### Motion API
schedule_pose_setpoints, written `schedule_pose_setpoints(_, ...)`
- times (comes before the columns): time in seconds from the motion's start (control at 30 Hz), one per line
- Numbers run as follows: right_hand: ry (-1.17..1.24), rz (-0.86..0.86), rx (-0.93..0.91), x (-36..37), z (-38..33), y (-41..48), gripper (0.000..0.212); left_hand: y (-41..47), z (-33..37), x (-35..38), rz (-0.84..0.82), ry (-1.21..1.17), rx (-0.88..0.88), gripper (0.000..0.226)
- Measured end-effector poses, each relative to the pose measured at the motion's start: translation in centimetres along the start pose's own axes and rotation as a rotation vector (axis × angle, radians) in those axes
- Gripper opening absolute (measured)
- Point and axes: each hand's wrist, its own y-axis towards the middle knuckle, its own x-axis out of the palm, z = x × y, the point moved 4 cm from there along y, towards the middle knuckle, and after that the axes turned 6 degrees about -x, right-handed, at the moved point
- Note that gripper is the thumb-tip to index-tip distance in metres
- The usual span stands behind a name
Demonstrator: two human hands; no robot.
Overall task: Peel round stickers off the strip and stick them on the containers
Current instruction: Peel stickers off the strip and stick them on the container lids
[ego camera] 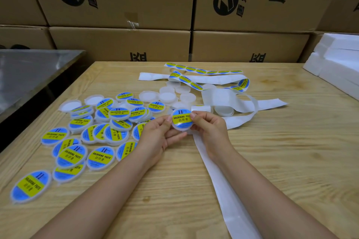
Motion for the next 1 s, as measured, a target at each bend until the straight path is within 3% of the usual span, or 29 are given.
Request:
schedule_pose_setpoints(0.33, -0.133, 0.016, -0.040, -0.4, 0.1, 0.3, 0.028, -0.2, 0.0, -0.1, 0.024, 0.089, 0.048, 0.025)
schedule_pose_setpoints(0.63, -0.290, 0.025, -0.087, -0.4, -0.4, 0.2, 0.020, -0.2, 0.0, -0.1, 0.080, 0.179, 0.092, 0.023)
schedule_pose_setpoints(1.0, -0.847, 0.152, -0.358, 0.1, -1.2, -1.0, 0.021, -0.3, 0.0, -0.1, 0.212, 0.251, 0.141, 0.020)
